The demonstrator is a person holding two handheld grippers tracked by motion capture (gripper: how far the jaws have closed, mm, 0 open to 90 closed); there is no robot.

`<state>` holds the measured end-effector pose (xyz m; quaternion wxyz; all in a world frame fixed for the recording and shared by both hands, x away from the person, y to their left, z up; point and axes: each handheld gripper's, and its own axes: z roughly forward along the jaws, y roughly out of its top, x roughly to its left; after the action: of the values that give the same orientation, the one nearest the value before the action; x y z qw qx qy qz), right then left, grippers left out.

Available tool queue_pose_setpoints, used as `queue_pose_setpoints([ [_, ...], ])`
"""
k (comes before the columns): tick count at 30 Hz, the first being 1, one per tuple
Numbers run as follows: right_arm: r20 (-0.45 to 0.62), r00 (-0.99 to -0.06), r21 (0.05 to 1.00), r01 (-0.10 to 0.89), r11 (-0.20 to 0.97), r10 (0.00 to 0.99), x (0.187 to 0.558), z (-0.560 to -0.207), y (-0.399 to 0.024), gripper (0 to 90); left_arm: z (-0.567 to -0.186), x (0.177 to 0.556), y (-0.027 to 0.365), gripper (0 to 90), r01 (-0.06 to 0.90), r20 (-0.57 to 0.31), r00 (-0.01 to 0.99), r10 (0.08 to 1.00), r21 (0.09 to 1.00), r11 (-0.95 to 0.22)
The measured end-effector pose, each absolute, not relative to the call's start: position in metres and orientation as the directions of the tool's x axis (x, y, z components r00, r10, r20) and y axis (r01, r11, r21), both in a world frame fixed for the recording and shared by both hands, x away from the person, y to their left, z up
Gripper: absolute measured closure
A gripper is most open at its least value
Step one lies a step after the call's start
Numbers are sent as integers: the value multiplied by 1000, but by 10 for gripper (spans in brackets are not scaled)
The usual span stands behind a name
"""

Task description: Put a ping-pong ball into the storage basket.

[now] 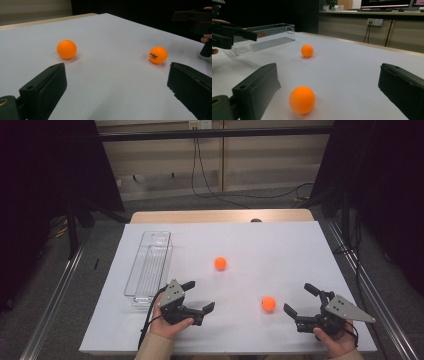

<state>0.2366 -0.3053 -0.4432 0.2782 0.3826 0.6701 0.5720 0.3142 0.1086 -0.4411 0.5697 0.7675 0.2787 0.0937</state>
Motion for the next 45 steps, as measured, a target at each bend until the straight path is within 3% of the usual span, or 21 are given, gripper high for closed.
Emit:
queue_pose_setpoints([
  [45,65,-551,980,191,50,832,237,-443,-306,24,-445,319,72,24,328,-174,863,474,907,-265],
])
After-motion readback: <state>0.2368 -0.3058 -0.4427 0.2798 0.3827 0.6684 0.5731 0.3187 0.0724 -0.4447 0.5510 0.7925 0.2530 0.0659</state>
